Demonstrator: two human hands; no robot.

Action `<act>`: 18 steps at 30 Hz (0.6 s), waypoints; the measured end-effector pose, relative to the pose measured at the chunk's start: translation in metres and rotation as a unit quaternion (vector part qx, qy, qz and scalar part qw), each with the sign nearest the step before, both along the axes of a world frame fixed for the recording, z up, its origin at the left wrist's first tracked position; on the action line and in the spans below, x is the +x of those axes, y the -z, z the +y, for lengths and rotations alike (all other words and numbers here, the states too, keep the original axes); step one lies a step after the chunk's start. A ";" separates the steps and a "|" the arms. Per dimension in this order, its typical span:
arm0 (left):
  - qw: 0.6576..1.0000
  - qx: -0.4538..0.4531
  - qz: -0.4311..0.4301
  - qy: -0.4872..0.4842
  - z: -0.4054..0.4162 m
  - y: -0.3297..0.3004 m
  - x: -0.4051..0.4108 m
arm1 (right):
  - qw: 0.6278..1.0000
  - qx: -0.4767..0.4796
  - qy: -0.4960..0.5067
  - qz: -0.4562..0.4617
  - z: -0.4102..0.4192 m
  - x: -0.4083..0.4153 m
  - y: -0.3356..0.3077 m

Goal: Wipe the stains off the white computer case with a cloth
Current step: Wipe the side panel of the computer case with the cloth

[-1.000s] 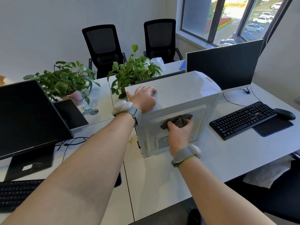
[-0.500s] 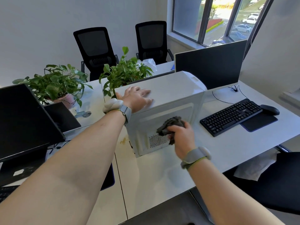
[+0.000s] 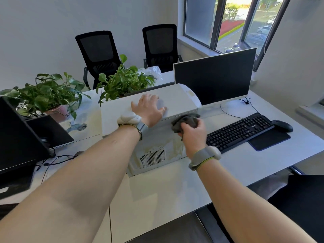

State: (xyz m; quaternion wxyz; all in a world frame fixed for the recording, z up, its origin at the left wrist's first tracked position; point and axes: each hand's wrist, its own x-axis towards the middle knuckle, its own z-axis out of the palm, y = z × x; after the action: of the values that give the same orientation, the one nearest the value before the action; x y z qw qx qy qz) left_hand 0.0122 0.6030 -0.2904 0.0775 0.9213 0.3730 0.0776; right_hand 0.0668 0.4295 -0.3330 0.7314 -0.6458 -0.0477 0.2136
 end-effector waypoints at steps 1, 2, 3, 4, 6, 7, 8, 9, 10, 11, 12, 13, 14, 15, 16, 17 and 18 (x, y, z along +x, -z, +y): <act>1.000 0.005 0.014 0.010 -0.001 0.003 0.003 | 0.998 -0.029 -0.028 -0.044 0.004 -0.002 0.006; 1.000 0.006 0.026 0.013 -0.003 0.006 0.008 | 0.993 -0.061 -0.065 -0.072 0.003 0.001 0.013; 1.000 0.001 0.029 0.012 -0.002 0.007 0.008 | 0.988 -0.079 -0.099 -0.085 0.002 0.001 0.019; 1.000 -0.009 0.026 0.007 0.002 0.005 0.004 | 0.986 -0.082 -0.124 -0.078 0.000 -0.001 0.023; 0.999 -0.028 0.020 -0.003 0.007 0.002 0.002 | 0.989 -0.074 -0.125 -0.029 -0.011 0.003 0.035; 0.999 -0.033 0.019 -0.006 0.008 0.001 0.002 | 0.993 -0.072 -0.096 0.011 -0.017 0.008 0.043; 0.999 -0.036 0.017 -0.009 0.007 0.000 0.003 | 0.994 -0.073 -0.054 0.058 -0.025 0.014 0.051; 0.999 -0.038 0.015 -0.011 0.006 0.000 0.004 | 0.992 -0.078 -0.010 0.103 -0.031 0.021 0.057; 0.999 -0.037 0.013 -0.015 0.005 0.000 0.005 | 0.984 -0.093 0.026 0.147 -0.035 0.028 0.062; 0.999 -0.035 0.009 -0.019 0.004 0.000 0.007 | 0.974 -0.106 0.048 0.192 -0.037 0.036 0.065; 0.999 -0.031 0.006 -0.022 0.004 0.000 0.007 | 0.962 -0.114 0.055 0.241 -0.038 0.042 0.065; 0.999 -0.028 0.005 -0.023 0.003 0.000 0.008 | 0.950 -0.111 0.046 0.289 -0.038 0.048 0.065; 0.999 -0.028 0.006 -0.023 0.002 0.000 0.007 | 0.942 -0.098 0.024 0.321 -0.036 0.052 0.063; 0.999 -0.031 0.004 -0.021 0.001 -0.001 0.007 | 0.940 -0.074 0.000 0.332 -0.032 0.056 0.060; 0.999 -0.034 0.004 -0.021 -0.001 -0.001 0.007 | 0.941 -0.052 -0.023 0.332 -0.028 0.059 0.057; 0.999 -0.034 0.005 -0.023 -0.002 -0.002 0.007 | 0.944 -0.030 -0.034 0.328 -0.023 0.062 0.052; 0.999 -0.032 0.005 -0.023 -0.002 -0.002 0.007 | 0.948 -0.008 -0.034 0.316 -0.018 0.064 0.046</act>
State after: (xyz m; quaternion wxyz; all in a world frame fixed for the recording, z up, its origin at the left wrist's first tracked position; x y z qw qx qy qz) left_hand 0.0191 0.6006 -0.2883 0.1030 0.9100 0.3966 0.0626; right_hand 0.1307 0.4111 -0.3788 0.6965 -0.5489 0.1655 0.4316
